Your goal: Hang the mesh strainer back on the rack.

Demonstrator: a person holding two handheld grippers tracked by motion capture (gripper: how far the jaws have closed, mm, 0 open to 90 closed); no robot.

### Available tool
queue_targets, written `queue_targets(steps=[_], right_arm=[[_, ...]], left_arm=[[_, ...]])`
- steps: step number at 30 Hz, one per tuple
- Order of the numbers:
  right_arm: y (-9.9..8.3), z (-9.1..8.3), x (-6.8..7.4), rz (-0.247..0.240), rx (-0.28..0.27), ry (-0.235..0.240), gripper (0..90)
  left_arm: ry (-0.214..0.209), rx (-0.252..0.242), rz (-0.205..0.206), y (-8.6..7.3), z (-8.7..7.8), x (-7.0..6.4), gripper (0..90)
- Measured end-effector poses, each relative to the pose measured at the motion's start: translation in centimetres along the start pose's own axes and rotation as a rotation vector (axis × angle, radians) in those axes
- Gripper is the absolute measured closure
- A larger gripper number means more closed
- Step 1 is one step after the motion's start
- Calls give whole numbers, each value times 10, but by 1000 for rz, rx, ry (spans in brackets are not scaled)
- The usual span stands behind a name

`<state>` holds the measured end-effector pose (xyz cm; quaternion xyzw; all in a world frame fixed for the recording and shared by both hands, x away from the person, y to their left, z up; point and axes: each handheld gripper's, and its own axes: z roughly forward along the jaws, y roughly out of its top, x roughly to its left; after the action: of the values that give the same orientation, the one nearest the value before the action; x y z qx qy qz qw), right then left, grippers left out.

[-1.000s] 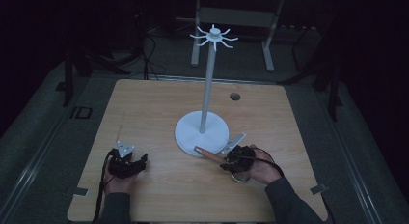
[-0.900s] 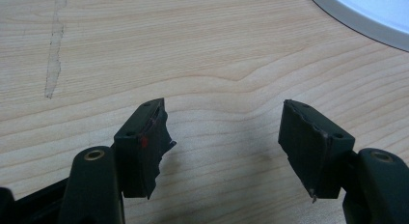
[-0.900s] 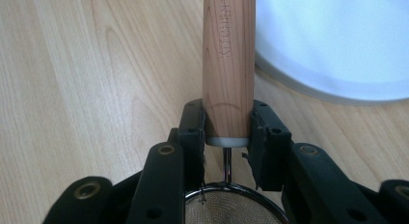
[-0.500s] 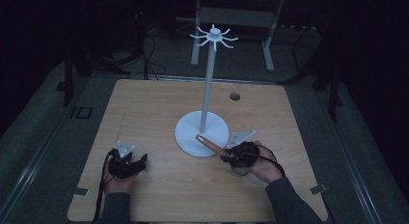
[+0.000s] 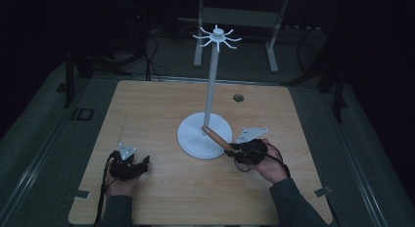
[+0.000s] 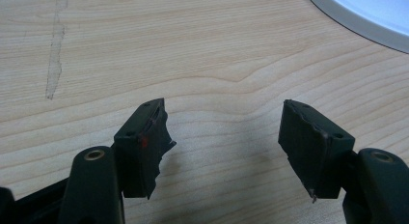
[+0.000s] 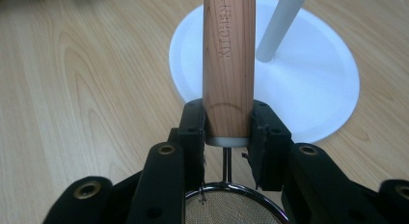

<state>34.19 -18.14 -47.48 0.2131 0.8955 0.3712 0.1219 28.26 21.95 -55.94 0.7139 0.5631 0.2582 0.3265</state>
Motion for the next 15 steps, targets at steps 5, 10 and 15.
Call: queue_targets(steps=[5,10,15], right_arm=[[2,-5,-3,19,-47,-15,700],[6,-11,-7,47,-102,-28,701],[8,-16,-10,70,-146,-37,700]], left_arm=[[-1,-2,-3,0,0,0,346],[-1,-3,-6,0,1,0,346],[-1,-2,-4,0,1,0,346]])
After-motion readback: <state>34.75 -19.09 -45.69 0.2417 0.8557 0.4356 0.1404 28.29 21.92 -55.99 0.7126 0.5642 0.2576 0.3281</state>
